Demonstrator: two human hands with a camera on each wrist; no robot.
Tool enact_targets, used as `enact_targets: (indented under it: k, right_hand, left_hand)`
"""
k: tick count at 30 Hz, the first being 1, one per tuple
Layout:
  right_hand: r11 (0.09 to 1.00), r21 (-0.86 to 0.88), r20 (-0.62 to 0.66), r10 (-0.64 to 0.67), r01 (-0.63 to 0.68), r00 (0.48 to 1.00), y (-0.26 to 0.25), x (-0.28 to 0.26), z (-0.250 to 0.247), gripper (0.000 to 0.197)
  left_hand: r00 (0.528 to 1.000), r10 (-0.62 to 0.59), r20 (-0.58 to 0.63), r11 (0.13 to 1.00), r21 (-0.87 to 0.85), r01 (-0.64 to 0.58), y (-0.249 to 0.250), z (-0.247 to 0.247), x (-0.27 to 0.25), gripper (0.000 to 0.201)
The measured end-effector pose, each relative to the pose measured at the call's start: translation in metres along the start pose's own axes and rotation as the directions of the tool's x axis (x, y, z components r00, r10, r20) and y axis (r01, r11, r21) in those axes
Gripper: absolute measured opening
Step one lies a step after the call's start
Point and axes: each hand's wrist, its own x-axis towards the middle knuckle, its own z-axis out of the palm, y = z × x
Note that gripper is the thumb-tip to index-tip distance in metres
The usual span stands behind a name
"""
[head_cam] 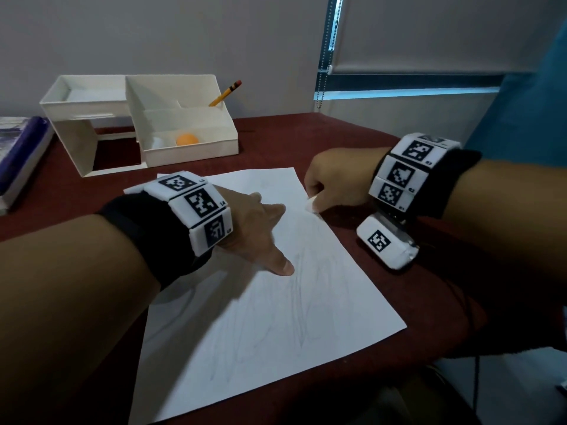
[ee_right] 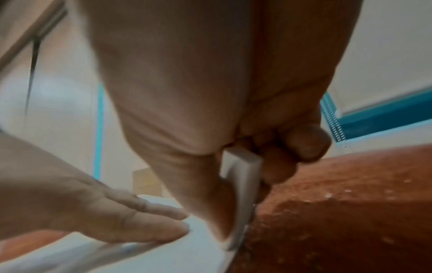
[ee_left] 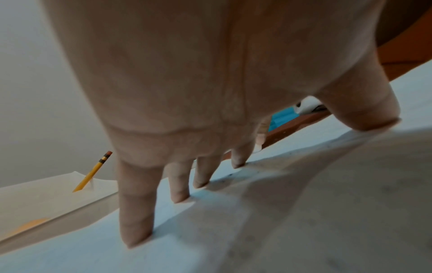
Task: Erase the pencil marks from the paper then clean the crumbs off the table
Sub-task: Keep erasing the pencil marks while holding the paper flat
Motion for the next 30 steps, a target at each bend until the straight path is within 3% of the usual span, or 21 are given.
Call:
enact_targets:
  k: [4,9,13,14,17,19,23,27,28,30]
  right_hand:
    - [0.991,0.118,0.136,-0.083,0.067,0.987,-0.009,-0.01,0.003,0.018]
    - [0.999,0.048,-0.02,-0.008,0.009,1.0,0.0,0.003,0.002,0.018]
    - [0.994,0.102,0.223,-0.073,0.051,0.972,0.0,-0.008,0.0,0.014]
    - [0.994,0.095,0.226,-0.074,0.054,0.971,0.0,-0.007,-0.002,0.016]
    - [0.997,0.059,0.051,-0.051,0.048,0.997,0.003,0.004,-0.001,0.017]
    - [0.997,0.062,0.016,-0.047,0.046,0.999,0.003,0.004,0.002,0.014]
    - [0.993,0.103,0.264,-0.076,0.05,0.962,0.002,-0.007,0.0,0.017]
    - [0.998,0.062,-0.016,-0.023,0.024,1.0,0.004,0.003,0.006,0.017]
    - [0.998,0.06,-0.035,-0.018,0.02,0.999,0.005,0.004,0.007,0.017]
    - [0.996,0.084,0.088,-0.029,0.021,0.996,0.007,0.002,0.004,0.015]
  left_hand:
    - [0.995,0.025,-0.092,1.0,-0.006,-0.025,0.008,-0.008,0.002,0.104]
    - [0.997,0.039,-0.067,0.999,0.012,-0.038,0.022,-0.009,0.008,0.109]
    - [0.998,0.017,-0.053,1.0,0.003,-0.017,0.021,-0.008,0.008,0.112]
    - [0.999,0.013,-0.051,1.0,0.009,-0.013,0.021,-0.009,0.008,0.113]
    - [0.999,0.0,-0.039,1.0,0.021,0.001,0.023,-0.009,0.007,0.112]
    - [0.999,-0.004,-0.037,1.0,0.023,0.005,0.022,-0.009,0.008,0.113]
    - [0.999,-0.002,-0.033,1.0,0.019,0.003,0.021,-0.008,0.01,0.117]
    - [0.999,-0.003,-0.036,0.999,0.037,0.005,0.024,-0.01,0.009,0.113]
    - [0.999,-0.003,-0.036,0.999,0.042,0.005,0.024,-0.009,0.009,0.113]
    - [0.999,-0.004,-0.035,0.999,0.043,0.006,0.023,-0.009,0.009,0.115]
